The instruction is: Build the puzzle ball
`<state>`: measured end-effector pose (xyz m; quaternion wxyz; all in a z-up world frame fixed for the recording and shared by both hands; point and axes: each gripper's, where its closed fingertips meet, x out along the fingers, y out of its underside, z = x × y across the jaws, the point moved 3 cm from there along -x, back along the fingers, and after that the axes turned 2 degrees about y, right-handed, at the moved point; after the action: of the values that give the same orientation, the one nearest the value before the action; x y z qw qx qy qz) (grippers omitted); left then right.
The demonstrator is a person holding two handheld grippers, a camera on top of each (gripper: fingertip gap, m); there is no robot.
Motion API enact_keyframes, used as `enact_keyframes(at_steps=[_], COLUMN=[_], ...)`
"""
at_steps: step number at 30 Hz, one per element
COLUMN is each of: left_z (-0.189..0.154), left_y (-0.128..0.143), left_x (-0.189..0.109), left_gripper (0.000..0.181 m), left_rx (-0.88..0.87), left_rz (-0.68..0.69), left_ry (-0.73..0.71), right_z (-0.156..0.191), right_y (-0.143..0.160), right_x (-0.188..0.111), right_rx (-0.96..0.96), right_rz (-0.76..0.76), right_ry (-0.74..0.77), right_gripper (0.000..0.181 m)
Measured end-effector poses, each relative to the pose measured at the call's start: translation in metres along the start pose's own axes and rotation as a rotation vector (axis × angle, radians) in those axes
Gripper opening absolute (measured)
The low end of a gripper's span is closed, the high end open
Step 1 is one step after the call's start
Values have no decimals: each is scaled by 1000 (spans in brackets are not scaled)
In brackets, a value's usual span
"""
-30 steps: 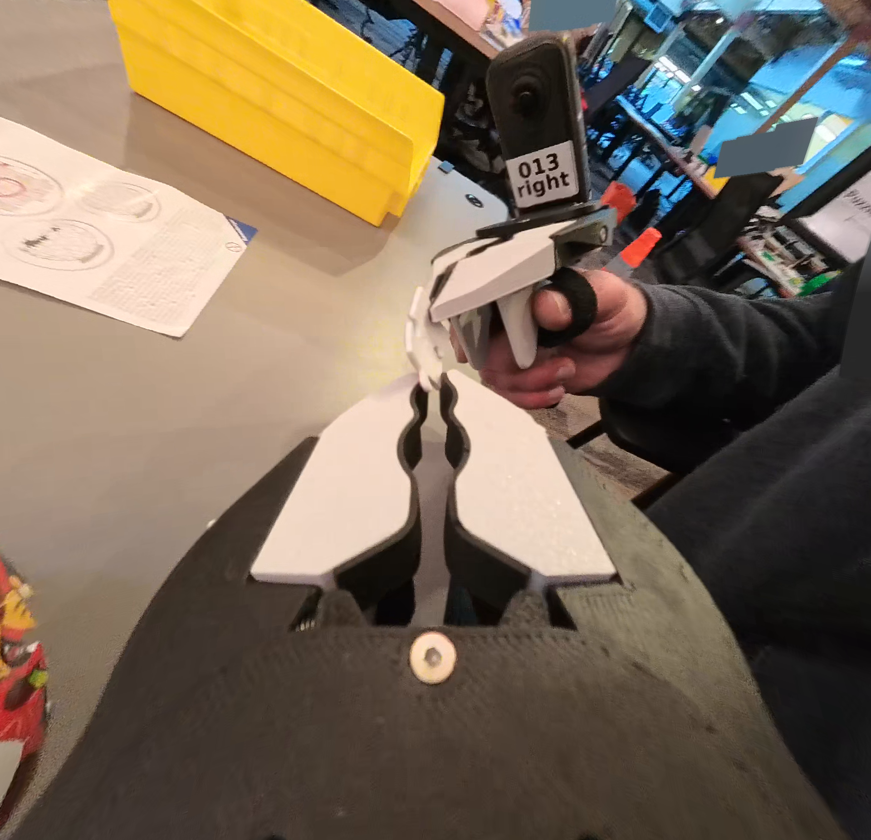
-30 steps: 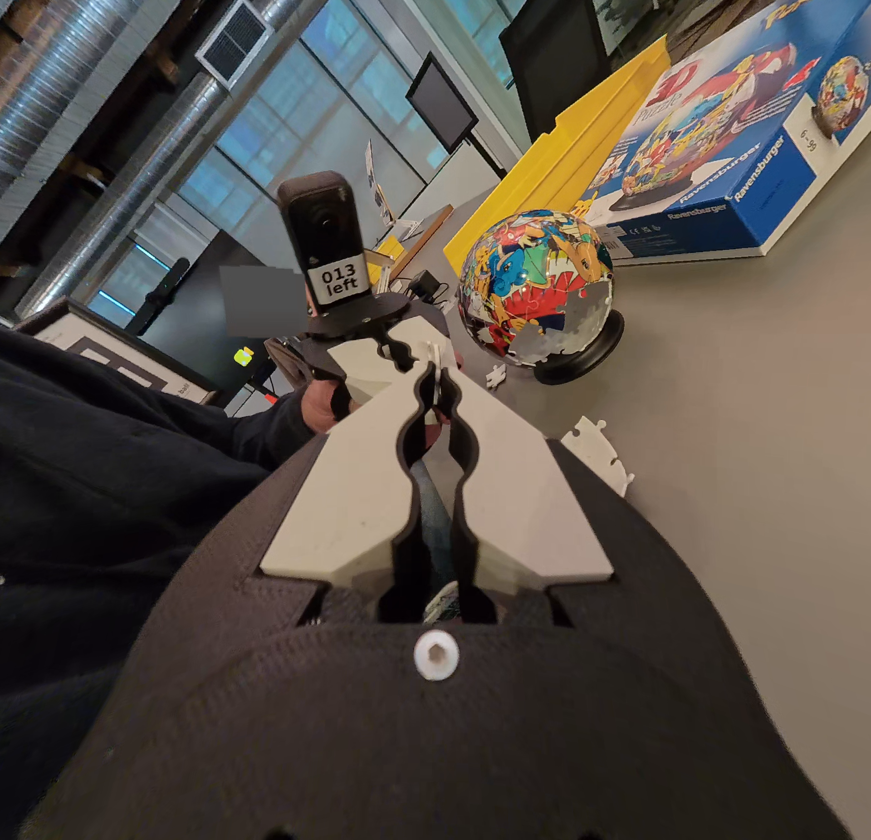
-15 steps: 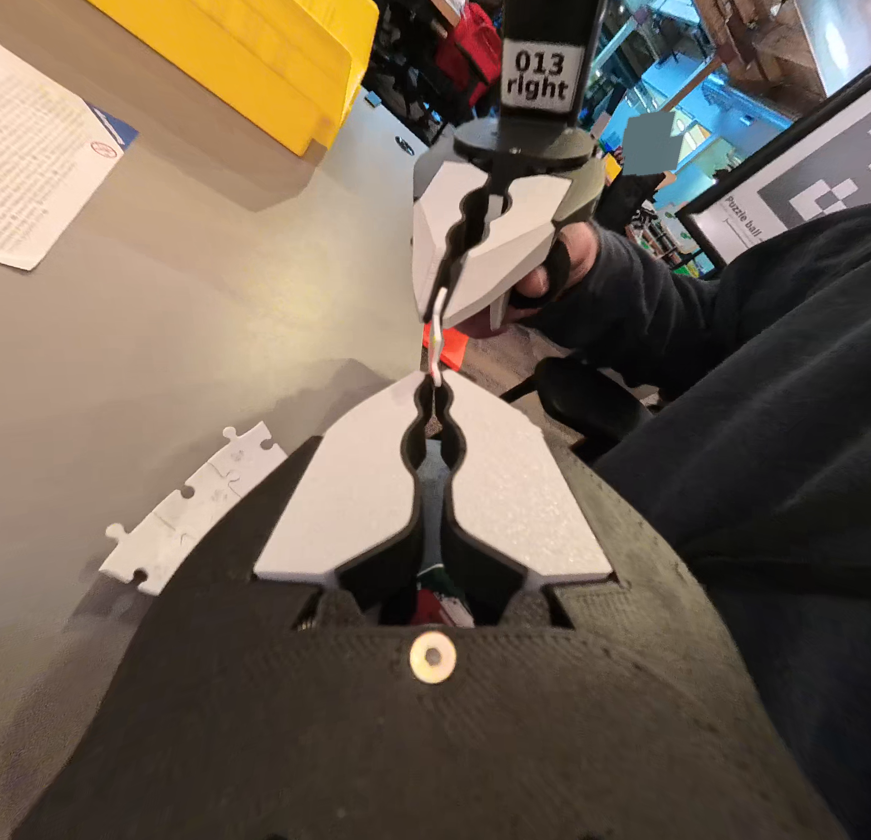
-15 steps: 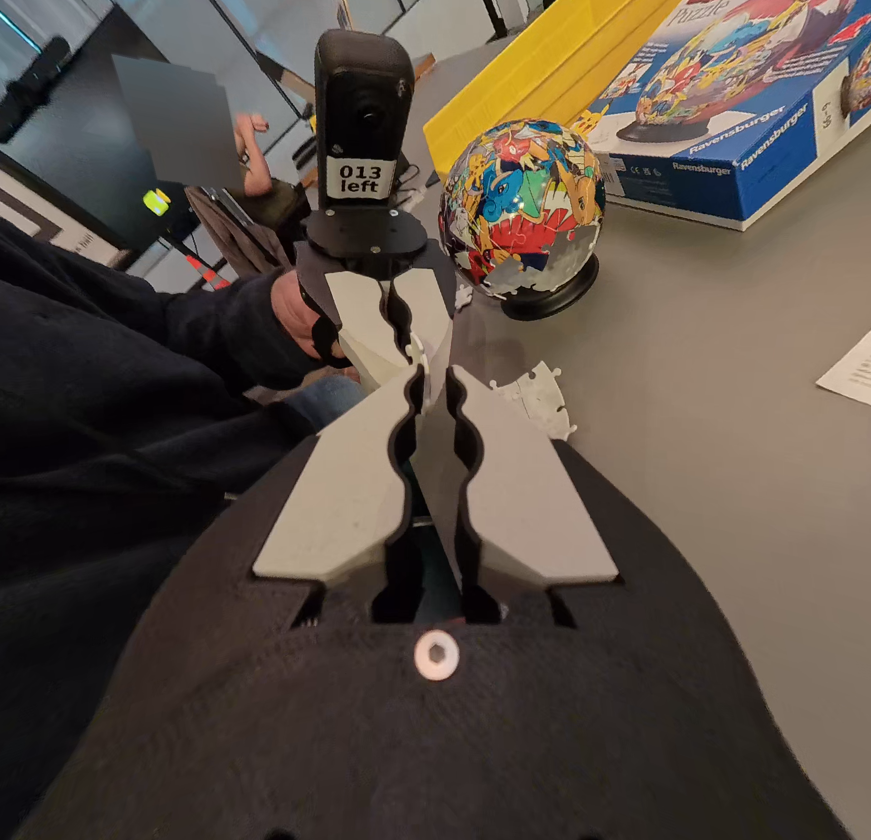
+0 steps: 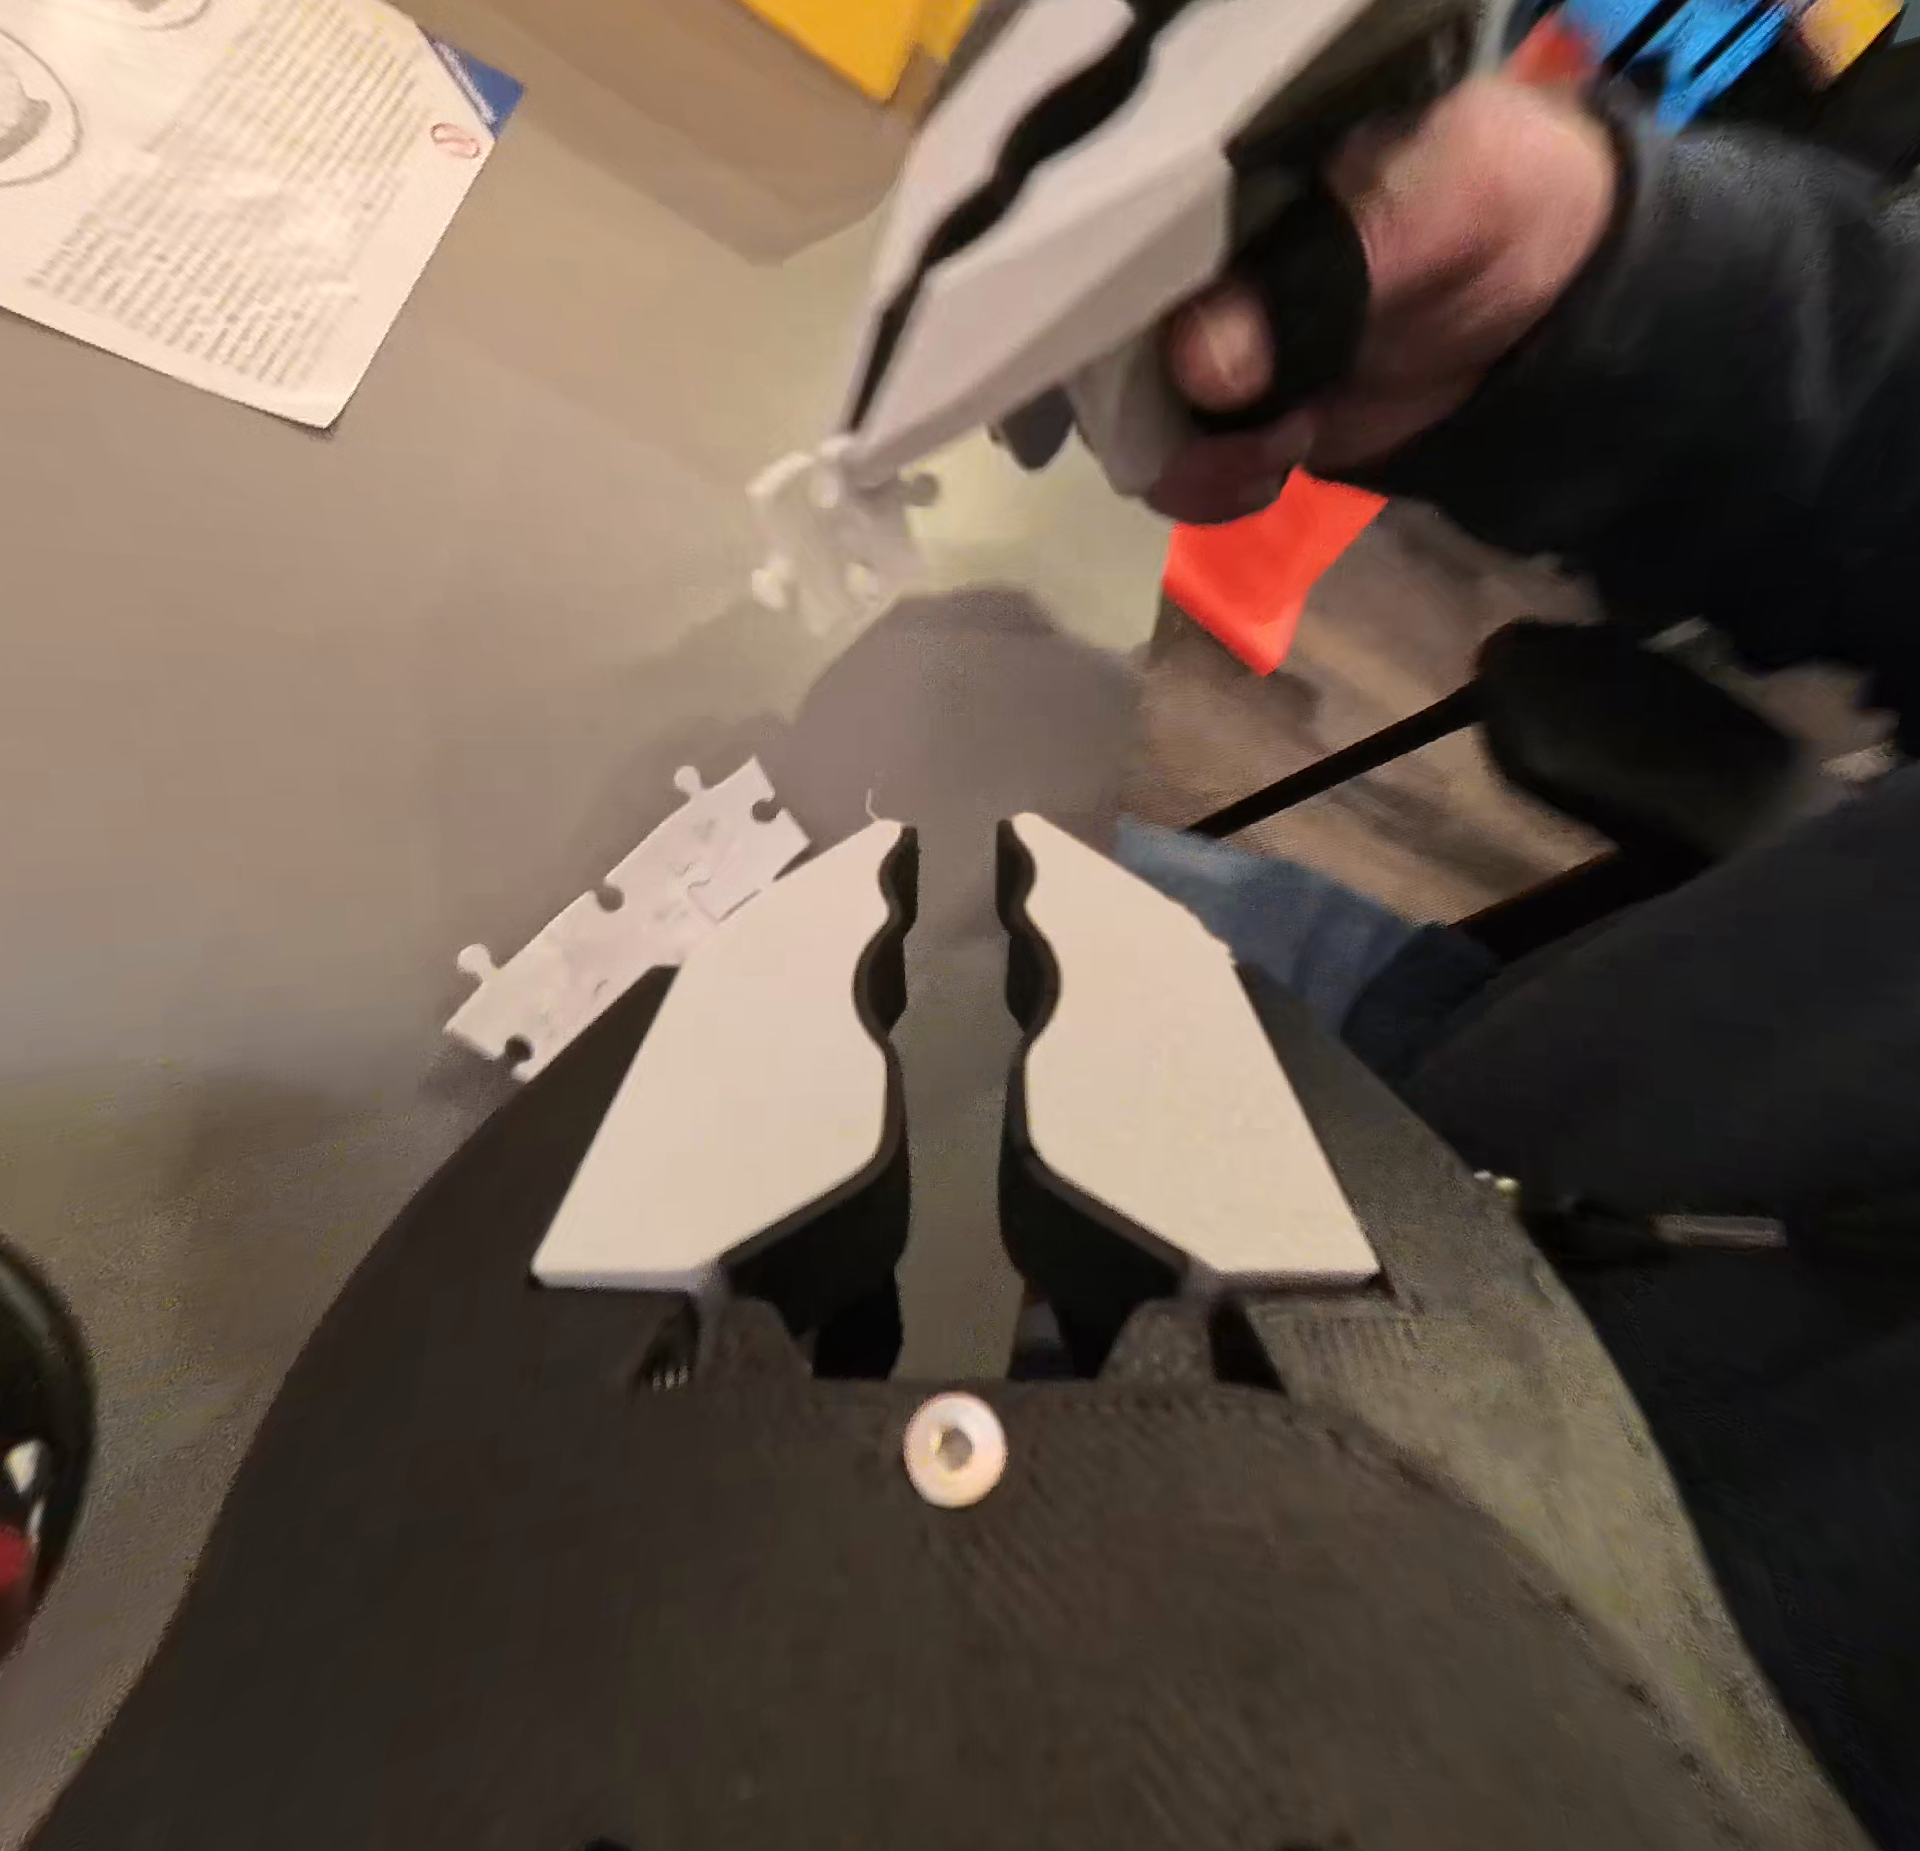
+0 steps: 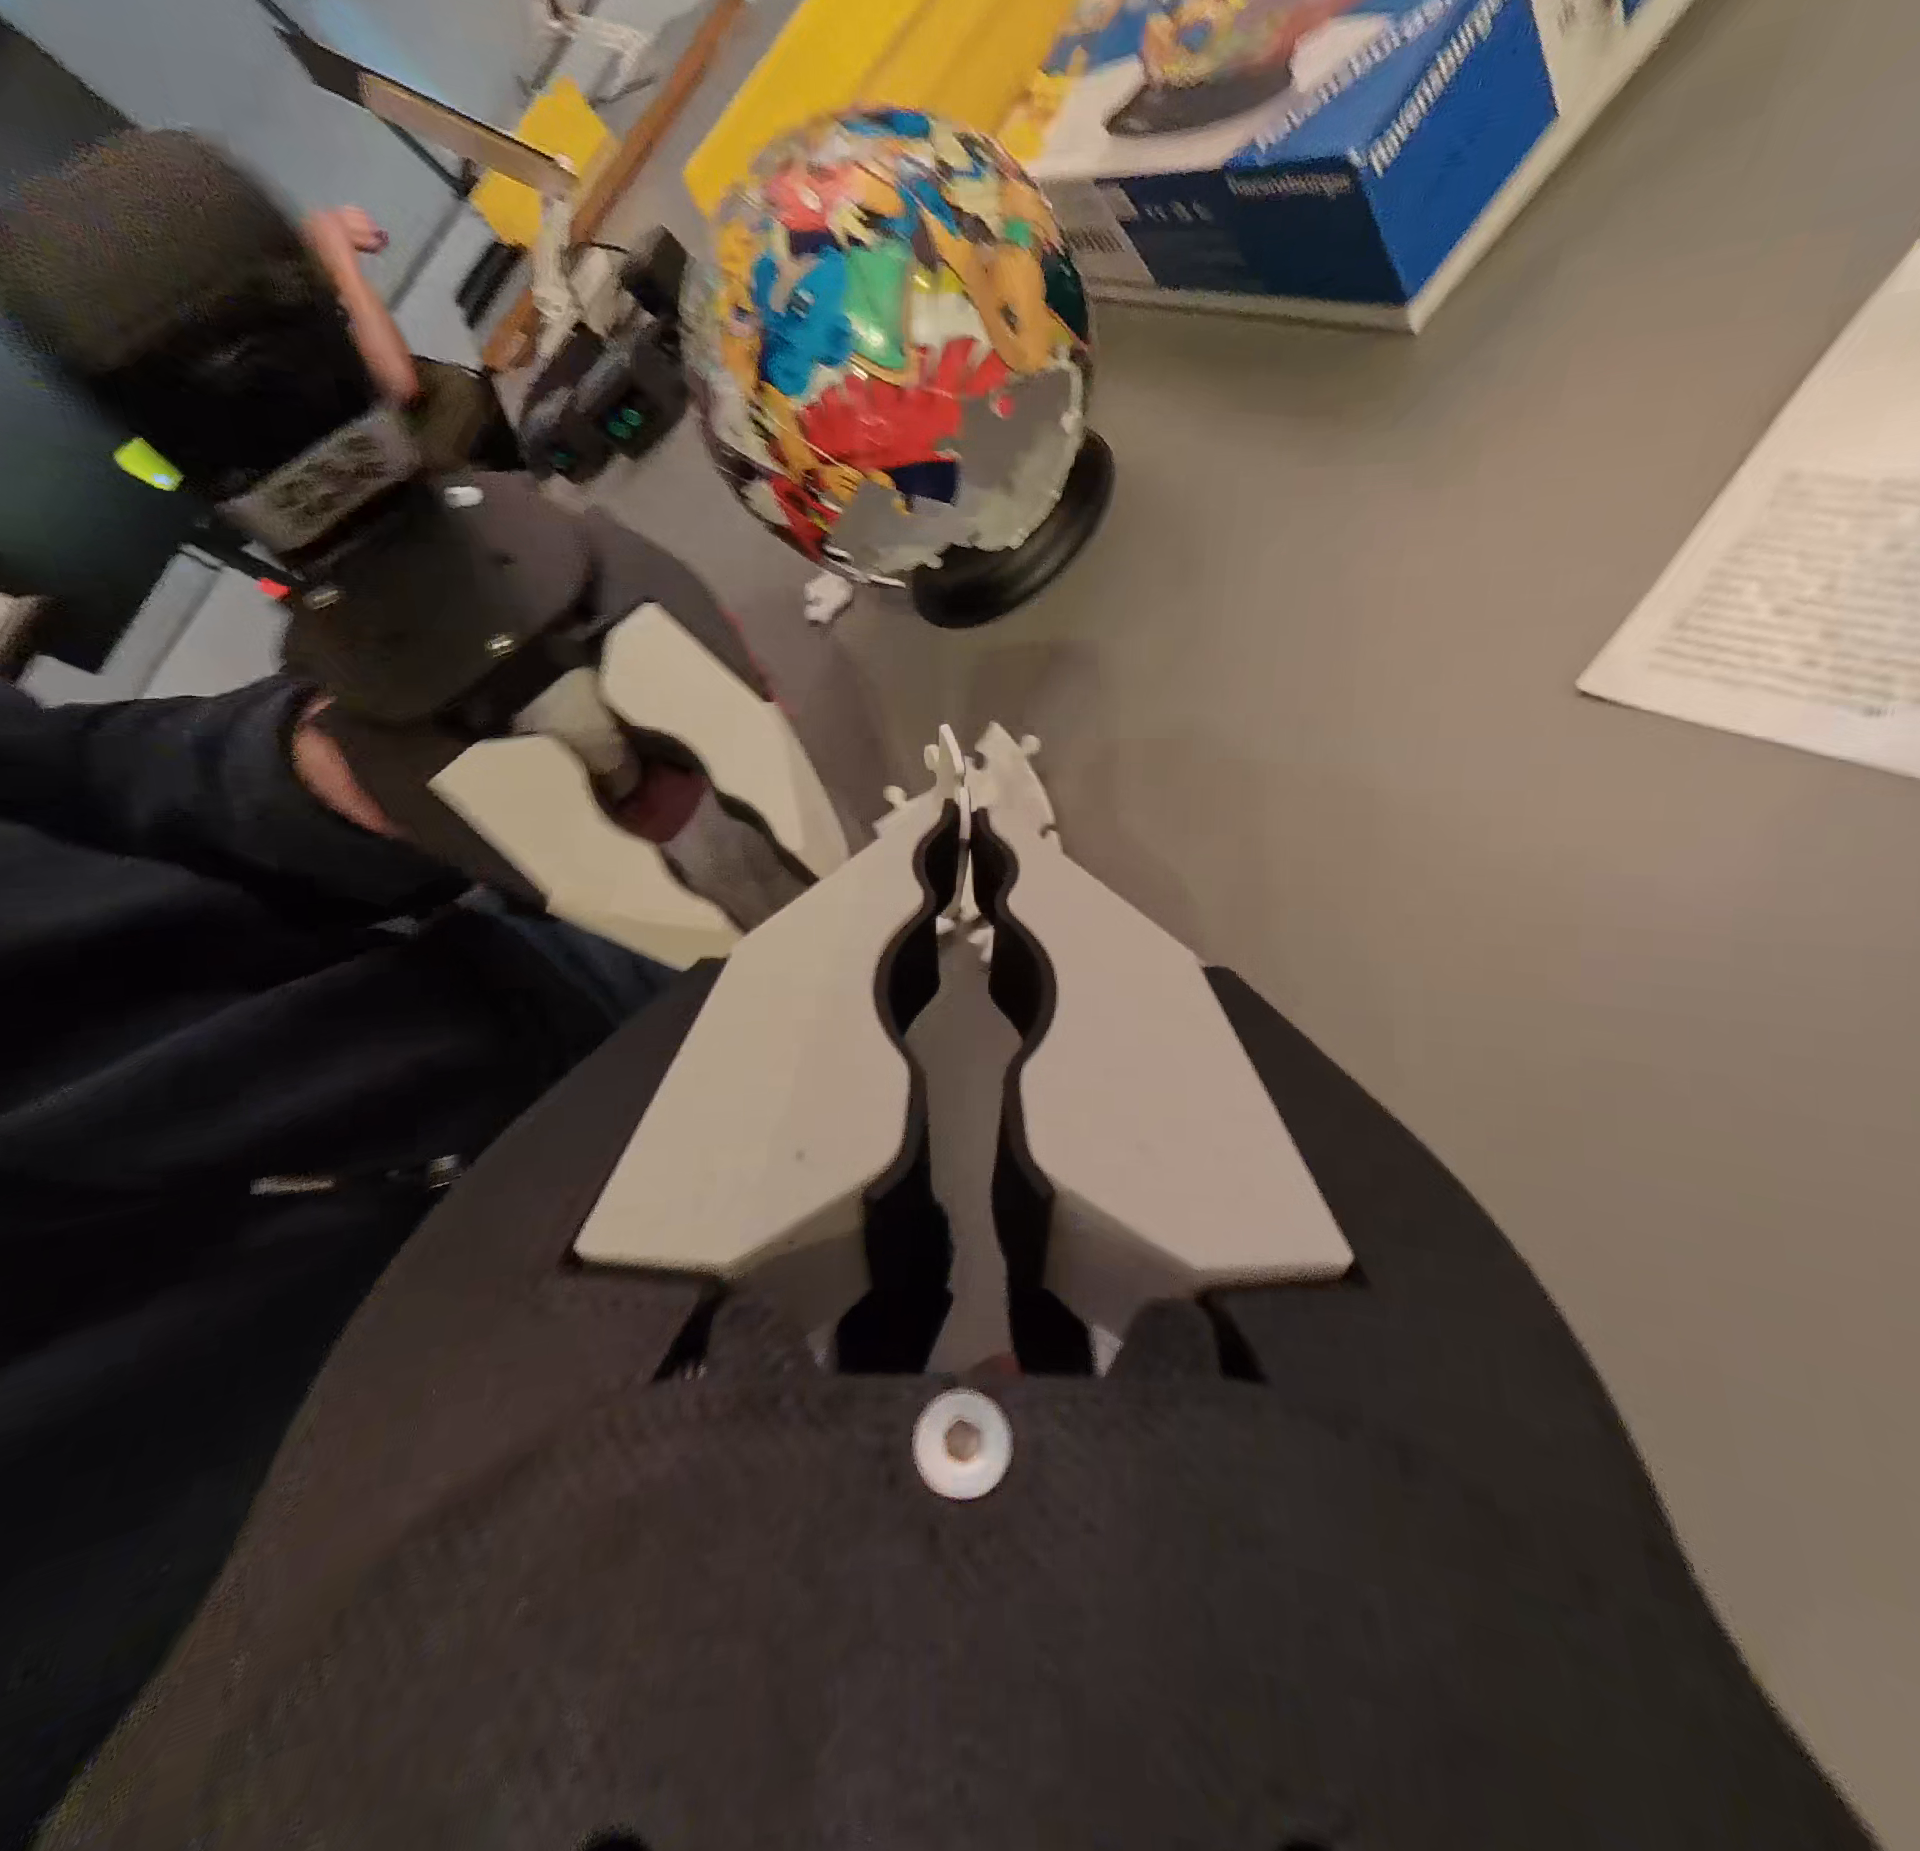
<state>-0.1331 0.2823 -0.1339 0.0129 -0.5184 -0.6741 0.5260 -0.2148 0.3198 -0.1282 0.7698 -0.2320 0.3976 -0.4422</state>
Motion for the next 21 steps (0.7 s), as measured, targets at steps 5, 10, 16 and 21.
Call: enact_keyframes(at_steps=[5,10,16,21], left_z=[1,7,13,11], left_y=[17,21,32,30], left_x=[19,32,44,49], left_gripper=[26,47,58,57], left_rx=[250,469,475,456], left_rz=[149,262,367,402], left_ry=[-239,-425,-425,-386], right_z=[-16,-24,-30,-32], right_y=[17,24,31,34], right_x=[22,26,29,30], right_rx=[30,61,90,113], right_rz=[75,102,120,128], right_ry=[70,92,113,122], right_gripper=[0,0,0,0])
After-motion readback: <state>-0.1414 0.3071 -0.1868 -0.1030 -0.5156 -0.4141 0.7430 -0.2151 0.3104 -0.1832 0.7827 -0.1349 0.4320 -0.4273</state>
